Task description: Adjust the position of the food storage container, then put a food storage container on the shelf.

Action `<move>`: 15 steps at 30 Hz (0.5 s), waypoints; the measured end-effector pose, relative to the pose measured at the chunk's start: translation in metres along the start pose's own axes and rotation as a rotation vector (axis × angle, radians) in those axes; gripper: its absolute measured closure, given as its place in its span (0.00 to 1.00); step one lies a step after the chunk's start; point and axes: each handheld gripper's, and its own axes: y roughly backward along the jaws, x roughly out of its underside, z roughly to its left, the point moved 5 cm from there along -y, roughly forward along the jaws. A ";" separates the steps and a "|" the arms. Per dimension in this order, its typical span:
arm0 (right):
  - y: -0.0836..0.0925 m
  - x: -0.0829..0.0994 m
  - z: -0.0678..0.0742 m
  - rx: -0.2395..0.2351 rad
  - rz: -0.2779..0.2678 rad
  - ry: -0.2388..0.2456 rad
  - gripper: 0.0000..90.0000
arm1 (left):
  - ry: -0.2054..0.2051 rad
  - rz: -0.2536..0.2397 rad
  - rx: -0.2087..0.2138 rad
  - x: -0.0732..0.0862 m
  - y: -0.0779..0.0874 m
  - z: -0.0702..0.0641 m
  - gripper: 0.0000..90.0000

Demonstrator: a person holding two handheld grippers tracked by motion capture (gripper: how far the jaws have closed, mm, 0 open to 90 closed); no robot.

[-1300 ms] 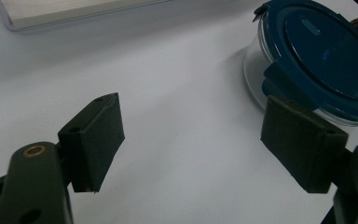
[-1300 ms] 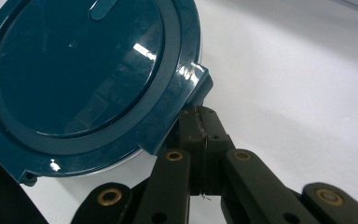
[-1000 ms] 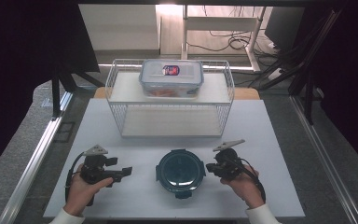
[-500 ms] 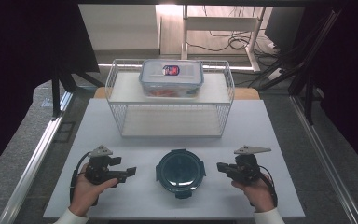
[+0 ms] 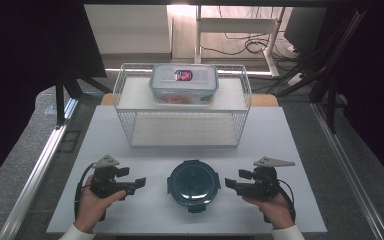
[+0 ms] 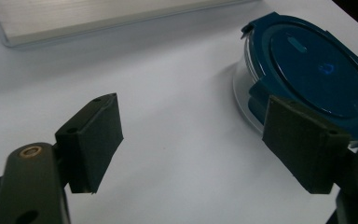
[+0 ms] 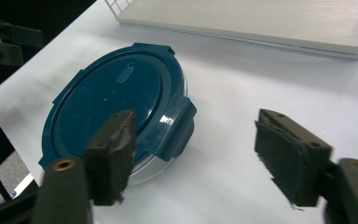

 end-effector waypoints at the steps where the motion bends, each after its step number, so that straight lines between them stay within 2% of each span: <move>1: 0.000 0.000 0.000 -0.002 -0.002 -0.009 0.28 | 0.009 -0.005 -0.009 -0.001 0.000 0.000 0.20; 7: -0.002 0.000 0.004 -0.035 -0.001 -0.013 0.22 | 0.027 -0.004 0.032 -0.003 -0.001 -0.008 0.17; 9: -0.003 0.000 0.006 -0.050 -0.001 -0.015 0.20 | 0.032 -0.012 0.034 -0.007 -0.003 -0.011 0.15; 12: -0.003 0.000 0.007 -0.053 0.004 -0.017 0.19 | 0.036 -0.024 0.048 -0.012 -0.004 -0.014 0.14; 15: -0.003 0.000 0.006 -0.048 0.004 -0.024 0.19 | 0.037 -0.011 0.079 -0.014 -0.009 -0.019 0.14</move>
